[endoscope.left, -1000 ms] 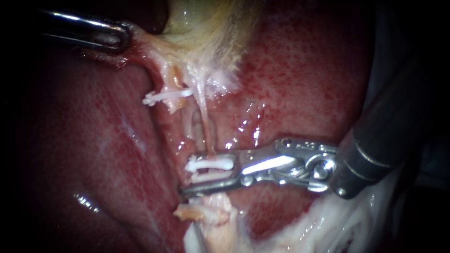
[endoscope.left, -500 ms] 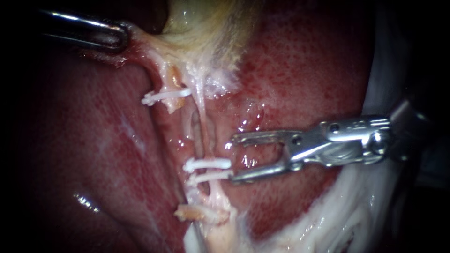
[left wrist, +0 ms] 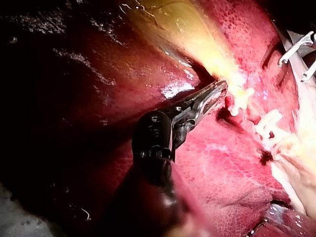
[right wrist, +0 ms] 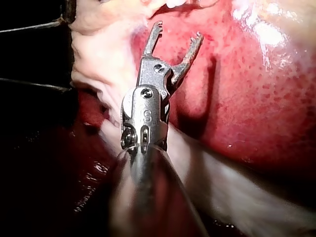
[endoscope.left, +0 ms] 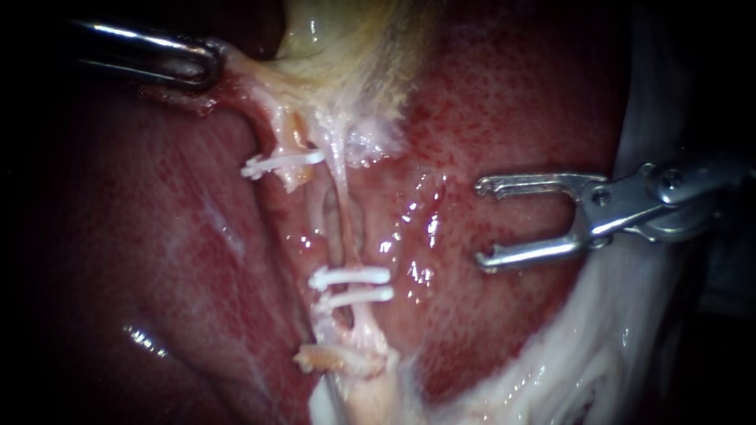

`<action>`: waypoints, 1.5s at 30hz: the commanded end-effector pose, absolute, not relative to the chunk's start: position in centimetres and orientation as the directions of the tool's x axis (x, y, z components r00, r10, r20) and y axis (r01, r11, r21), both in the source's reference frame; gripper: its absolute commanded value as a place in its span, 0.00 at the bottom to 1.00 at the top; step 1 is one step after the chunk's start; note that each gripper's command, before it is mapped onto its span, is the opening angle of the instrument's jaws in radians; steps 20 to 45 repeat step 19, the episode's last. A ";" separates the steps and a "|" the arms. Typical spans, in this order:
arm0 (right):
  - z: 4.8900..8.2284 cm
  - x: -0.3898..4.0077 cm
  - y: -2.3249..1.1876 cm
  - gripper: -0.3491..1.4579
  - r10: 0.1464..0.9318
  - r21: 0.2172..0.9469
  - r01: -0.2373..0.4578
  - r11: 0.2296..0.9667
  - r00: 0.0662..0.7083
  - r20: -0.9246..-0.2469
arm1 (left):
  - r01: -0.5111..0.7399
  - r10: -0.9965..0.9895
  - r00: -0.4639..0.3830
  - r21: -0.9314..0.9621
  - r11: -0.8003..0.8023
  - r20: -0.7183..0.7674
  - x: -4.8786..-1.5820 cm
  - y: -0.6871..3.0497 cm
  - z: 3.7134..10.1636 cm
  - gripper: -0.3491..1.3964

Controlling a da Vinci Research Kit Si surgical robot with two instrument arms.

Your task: Going back second clip right tube

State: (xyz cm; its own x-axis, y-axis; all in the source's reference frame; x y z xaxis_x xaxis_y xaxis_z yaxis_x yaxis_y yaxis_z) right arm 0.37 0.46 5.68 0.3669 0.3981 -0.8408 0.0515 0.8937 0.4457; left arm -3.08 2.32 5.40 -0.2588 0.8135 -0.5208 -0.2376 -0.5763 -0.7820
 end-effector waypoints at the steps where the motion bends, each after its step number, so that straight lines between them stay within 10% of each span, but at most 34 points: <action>1: 5.69 0.38 0.44 0.47 0.393 0.441 0.054 0.896 0.366 -0.843 | -0.238 0.812 -0.265 -0.780 -0.578 -0.521 -3.11 2.30 5.44 0.00; 45: 5.63 0.43 0.40 0.47 0.387 0.441 0.073 0.894 0.366 -0.846 | -0.223 0.805 -0.290 -0.782 -0.583 -0.517 -3.18 2.29 5.63 0.00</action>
